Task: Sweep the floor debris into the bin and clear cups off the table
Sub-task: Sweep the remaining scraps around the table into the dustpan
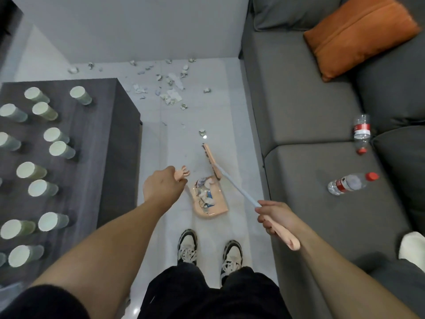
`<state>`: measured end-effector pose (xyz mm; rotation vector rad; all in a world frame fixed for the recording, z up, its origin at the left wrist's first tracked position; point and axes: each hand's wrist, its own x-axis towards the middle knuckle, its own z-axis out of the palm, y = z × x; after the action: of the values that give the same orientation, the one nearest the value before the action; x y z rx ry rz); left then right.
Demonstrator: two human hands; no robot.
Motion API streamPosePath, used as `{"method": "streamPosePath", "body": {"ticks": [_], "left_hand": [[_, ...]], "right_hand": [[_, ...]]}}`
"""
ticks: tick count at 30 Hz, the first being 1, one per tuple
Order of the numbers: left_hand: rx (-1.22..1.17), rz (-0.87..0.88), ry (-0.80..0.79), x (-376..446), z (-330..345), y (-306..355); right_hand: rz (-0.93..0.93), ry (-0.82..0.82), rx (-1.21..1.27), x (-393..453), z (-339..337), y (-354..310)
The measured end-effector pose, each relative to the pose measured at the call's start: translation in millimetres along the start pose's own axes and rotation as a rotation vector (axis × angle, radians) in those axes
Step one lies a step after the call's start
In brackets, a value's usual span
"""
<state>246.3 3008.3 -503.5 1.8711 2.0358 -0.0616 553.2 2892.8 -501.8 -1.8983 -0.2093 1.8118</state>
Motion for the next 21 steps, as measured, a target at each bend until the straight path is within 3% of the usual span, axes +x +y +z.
{"method": "streamPosePath", "body": {"ticks": [9,21], "left_hand": [[-0.14,-0.338,0.118,-32.7,-36.0,-46.0],[-0.186,-0.587,0.155,-16.2,-43.9,-137.6]], "right_hand": [[-0.033,0.04,-0.228,35.0,10.0,-41.3],[-0.113,0.018,-0.599,87.8,116.9,-90.5]]}}
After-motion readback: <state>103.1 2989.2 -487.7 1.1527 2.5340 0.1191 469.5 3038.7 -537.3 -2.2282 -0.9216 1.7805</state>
